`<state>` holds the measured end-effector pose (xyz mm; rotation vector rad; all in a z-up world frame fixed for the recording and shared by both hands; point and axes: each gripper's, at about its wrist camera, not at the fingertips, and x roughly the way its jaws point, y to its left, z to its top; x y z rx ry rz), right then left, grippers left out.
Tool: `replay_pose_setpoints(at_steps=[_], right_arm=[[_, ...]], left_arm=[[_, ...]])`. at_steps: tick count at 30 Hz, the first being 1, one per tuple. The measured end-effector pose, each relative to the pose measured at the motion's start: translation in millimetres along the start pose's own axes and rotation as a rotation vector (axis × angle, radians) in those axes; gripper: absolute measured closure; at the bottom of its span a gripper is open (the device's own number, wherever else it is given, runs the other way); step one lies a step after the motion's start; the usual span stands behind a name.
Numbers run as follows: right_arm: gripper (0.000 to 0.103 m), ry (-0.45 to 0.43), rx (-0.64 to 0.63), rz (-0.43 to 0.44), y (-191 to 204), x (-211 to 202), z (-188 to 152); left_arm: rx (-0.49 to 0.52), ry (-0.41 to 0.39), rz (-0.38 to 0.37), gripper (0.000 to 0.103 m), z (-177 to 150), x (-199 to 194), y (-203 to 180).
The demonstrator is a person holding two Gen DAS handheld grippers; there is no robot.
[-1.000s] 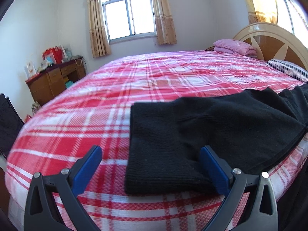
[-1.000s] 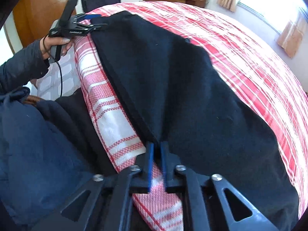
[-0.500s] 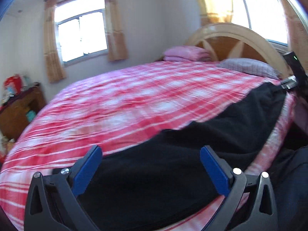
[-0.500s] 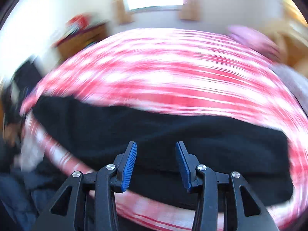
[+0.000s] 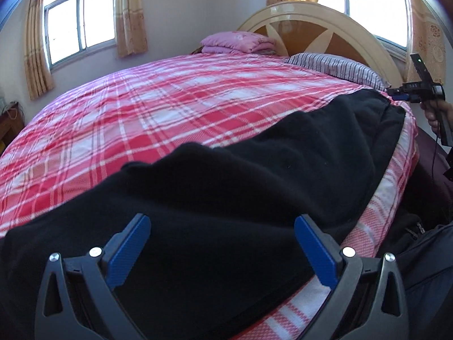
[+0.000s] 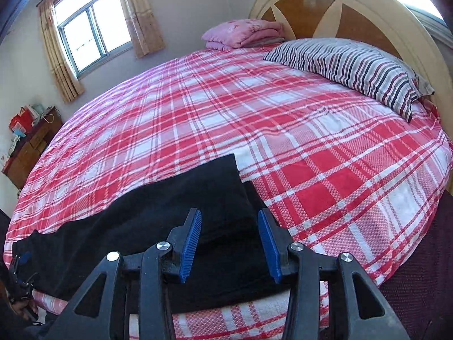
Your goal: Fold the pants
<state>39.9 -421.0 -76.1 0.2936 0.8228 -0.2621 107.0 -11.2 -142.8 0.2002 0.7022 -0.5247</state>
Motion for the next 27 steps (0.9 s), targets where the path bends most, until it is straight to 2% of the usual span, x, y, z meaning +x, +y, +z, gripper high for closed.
replay_pose_setpoints(at_steps=[2, 4, 6, 8, 12, 17, 20, 23, 27], right_arm=[[0.059, 0.007, -0.008, -0.010, 0, 7, -3], [0.064, 0.011, -0.012, -0.021, -3, 13, -6], [0.092, -0.003, -0.017, -0.029, -5, 14, -7], [0.097, -0.014, -0.020, -0.006, -7, 13, -6], [0.098, -0.061, -0.037, -0.005, -2, -1, -3], [0.098, -0.133, -0.071, -0.018, 9, -39, 3], [0.098, -0.156, -0.094, -0.059, 10, -54, -1], [0.098, -0.128, -0.084, -0.078, -3, -56, -11], [0.098, -0.055, -0.051, -0.095, -26, -34, -30]], left_arm=[[-0.028, 0.017, -0.002, 0.000, -4, 5, 5], [-0.054, 0.028, -0.005, 0.000, -8, 9, 9], [-0.045, 0.028, -0.002, 0.000, -11, 9, 7], [-0.025, 0.032, 0.011, 0.000, -12, 9, 4], [-0.012, 0.031, 0.014, 0.000, -13, 9, 2], [-0.005, 0.030, 0.006, 0.000, -13, 9, 4], [0.002, 0.029, 0.000, 0.000, -14, 9, 5], [0.014, 0.029, -0.008, 0.000, -15, 9, 5], [0.022, 0.026, -0.014, 0.000, -16, 9, 5]])
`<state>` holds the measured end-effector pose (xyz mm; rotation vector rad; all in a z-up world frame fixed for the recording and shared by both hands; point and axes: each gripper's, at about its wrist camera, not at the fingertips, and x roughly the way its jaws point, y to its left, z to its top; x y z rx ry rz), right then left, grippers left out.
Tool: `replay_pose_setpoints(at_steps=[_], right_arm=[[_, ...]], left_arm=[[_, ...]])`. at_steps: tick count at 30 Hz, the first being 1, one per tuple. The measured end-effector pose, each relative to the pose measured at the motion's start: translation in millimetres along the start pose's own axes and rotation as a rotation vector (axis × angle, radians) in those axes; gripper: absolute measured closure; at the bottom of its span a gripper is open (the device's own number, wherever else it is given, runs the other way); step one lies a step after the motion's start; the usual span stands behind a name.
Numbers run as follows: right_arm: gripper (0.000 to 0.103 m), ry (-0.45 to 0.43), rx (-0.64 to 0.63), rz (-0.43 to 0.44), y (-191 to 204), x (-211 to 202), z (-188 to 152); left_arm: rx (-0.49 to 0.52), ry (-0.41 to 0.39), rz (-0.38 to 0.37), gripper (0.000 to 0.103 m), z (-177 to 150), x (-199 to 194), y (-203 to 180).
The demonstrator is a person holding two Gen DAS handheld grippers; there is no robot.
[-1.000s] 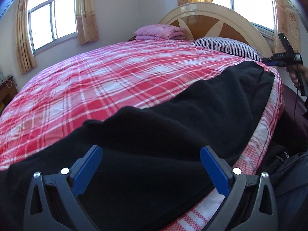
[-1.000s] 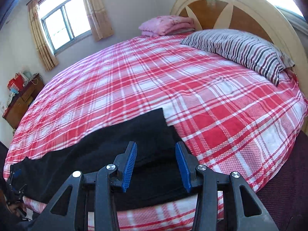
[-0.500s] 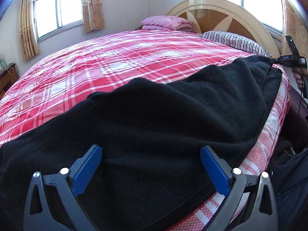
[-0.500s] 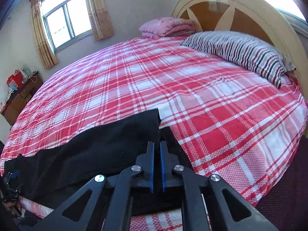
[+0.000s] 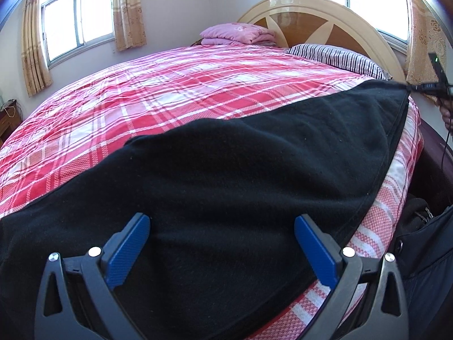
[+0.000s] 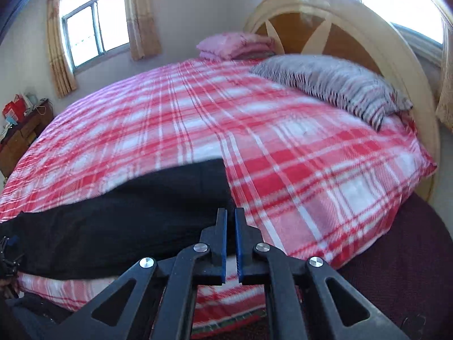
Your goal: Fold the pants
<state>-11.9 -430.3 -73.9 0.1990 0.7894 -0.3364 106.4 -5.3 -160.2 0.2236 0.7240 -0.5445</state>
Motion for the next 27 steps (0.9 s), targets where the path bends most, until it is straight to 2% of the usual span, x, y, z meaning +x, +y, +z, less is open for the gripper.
replay_pose_setpoints(at_steps=[2, 8, 13, 20, 22, 24, 25, 27], right_arm=[[0.098, 0.020, 0.011, 0.005, -5, 7, -4], [0.098, -0.046, -0.019, 0.023, 5, -22, 3], [0.098, 0.059, -0.049, -0.033, 4, 9, -7], [0.098, 0.038, -0.062, -0.027, 4, -2, -4], [0.089, 0.049, -0.056, -0.033, 2, 0, -4], [0.069, 0.015, -0.072, -0.094, 6, -6, -4], [0.066, -0.013, -0.089, -0.099, 11, -12, -3], [0.061, -0.049, -0.122, -0.050, 26, -23, -2]], left_arm=[[0.002, 0.000, -0.001, 0.000, 0, 0, 0], [0.013, -0.013, -0.006, 0.000, -2, 0, 0], [0.031, -0.009, -0.010, 0.000, -3, -2, -2], [0.050, -0.006, -0.008, 0.000, -2, -4, -5], [0.068, 0.002, 0.001, 0.000, -2, -6, -8], [0.089, -0.002, -0.002, 0.000, -1, -11, -13], [0.101, -0.010, -0.007, 0.000, 0, -14, -16], [0.117, -0.020, -0.016, 0.000, 2, -17, -20]])
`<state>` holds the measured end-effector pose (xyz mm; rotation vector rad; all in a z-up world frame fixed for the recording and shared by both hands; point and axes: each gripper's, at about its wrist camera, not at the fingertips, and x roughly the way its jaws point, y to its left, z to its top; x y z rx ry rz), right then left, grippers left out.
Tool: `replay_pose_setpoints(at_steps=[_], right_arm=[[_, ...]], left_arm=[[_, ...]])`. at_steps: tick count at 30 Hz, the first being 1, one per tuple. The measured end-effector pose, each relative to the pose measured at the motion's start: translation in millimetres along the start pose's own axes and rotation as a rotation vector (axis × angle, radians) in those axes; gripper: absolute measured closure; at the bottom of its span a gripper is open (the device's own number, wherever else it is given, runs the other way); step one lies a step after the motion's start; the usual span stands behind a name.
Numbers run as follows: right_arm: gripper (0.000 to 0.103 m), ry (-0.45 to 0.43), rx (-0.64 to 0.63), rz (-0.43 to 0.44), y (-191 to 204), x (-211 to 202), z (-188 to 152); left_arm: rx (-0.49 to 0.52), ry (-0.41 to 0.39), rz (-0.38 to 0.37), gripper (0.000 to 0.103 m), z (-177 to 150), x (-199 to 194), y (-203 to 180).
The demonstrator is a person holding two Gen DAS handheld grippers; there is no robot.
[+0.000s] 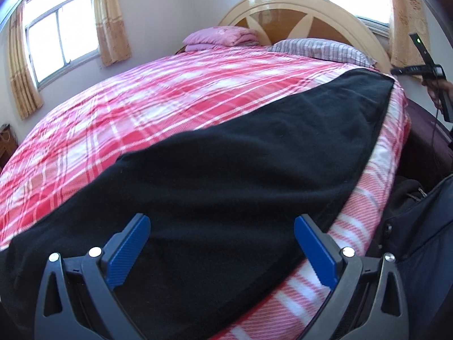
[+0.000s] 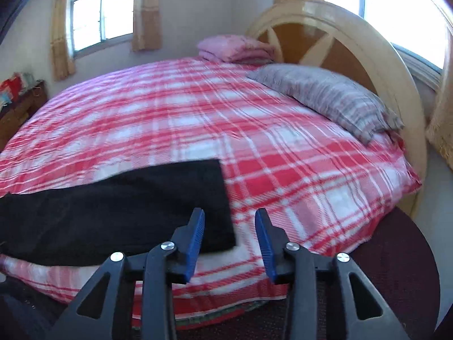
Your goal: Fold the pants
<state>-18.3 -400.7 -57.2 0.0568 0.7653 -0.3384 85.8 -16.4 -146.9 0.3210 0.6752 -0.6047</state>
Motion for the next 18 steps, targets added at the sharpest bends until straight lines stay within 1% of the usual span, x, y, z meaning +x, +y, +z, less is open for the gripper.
replay_pose_setpoints(at_steps=[1, 3, 4, 5, 6, 8, 9, 12, 14, 16, 18], right_arm=[[0.060, -0.019, -0.030, 0.043, 13, -5, 1], [0.060, -0.029, -0.123, 0.119, 45, -9, 1], [0.060, -0.020, -0.194, 0.166, 70, -8, -1], [0.060, -0.011, -0.235, 0.197, 85, -6, -3], [0.060, 0.008, -0.294, 0.258, 110, -3, -8], [0.060, 0.040, -0.368, 0.328, 143, 2, -16], [0.060, 0.055, -0.410, 0.347, 160, 5, -21], [0.060, 0.091, -0.522, 0.388, 198, 14, -38], [0.060, 0.091, -0.576, 0.397, 211, 18, -47], [0.060, 0.082, -0.634, 0.367, 225, 24, -53], [0.060, 0.078, -0.672, 0.317, 230, 32, -58]], left_arm=[[0.009, -0.004, -0.007, 0.000, 2, -1, -3], [0.023, -0.007, -0.017, 0.000, 3, -1, -9], [0.030, -0.006, -0.025, 0.000, 4, 0, -12], [0.038, -0.003, -0.032, 0.000, 4, 1, -15], [0.049, -0.001, -0.037, 0.000, 4, 2, -19], [0.072, 0.001, -0.035, 0.000, 4, 3, -25], [0.077, 0.000, -0.030, 0.000, 4, 3, -26], [0.065, 0.002, -0.038, 0.000, 5, 4, -25], [0.057, 0.010, -0.040, 0.000, 5, 7, -24], [0.049, 0.023, -0.043, 0.000, 4, 12, -23], [0.034, 0.043, -0.044, 0.000, 1, 17, -21]])
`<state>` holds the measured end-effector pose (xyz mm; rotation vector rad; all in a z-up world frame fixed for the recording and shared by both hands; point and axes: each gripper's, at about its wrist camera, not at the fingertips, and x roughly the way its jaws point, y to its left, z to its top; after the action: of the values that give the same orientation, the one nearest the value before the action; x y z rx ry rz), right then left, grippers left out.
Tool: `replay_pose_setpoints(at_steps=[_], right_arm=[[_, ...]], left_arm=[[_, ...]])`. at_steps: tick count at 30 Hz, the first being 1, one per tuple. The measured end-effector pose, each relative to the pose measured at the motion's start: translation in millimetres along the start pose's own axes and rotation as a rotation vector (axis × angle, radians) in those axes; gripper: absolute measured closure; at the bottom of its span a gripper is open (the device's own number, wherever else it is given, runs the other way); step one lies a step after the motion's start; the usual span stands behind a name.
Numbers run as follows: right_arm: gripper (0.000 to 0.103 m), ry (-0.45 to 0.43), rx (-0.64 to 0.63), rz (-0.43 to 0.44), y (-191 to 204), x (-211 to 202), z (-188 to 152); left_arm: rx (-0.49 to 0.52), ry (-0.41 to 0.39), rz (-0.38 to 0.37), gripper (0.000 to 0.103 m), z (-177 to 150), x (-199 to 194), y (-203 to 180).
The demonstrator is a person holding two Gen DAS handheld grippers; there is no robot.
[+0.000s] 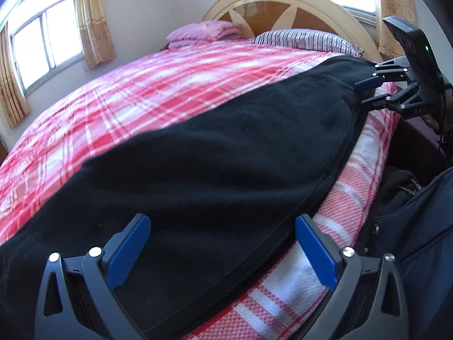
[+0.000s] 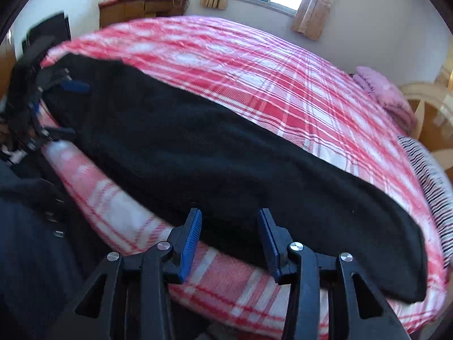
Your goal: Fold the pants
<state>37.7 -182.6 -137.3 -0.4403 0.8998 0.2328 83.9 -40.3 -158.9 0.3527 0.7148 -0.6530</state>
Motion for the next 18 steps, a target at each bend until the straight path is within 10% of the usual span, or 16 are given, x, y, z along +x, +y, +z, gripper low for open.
replay_pose_setpoints(at_steps=[2, 5, 18], right_arm=[[0.063, 0.014, -0.032, -0.016, 2, 6, -1], [0.098, 0.015, -0.017, 0.025, 1, -1, -1], [0.100, 0.017, -0.007, 0.053, 1, -3, -10]], left_arm=[[-0.012, -0.008, -0.013, 0.000, -2, 1, 2], [-0.006, -0.009, -0.015, 0.000, -3, 0, 2], [-0.042, -0.014, -0.106, 0.000, -6, -9, 12]])
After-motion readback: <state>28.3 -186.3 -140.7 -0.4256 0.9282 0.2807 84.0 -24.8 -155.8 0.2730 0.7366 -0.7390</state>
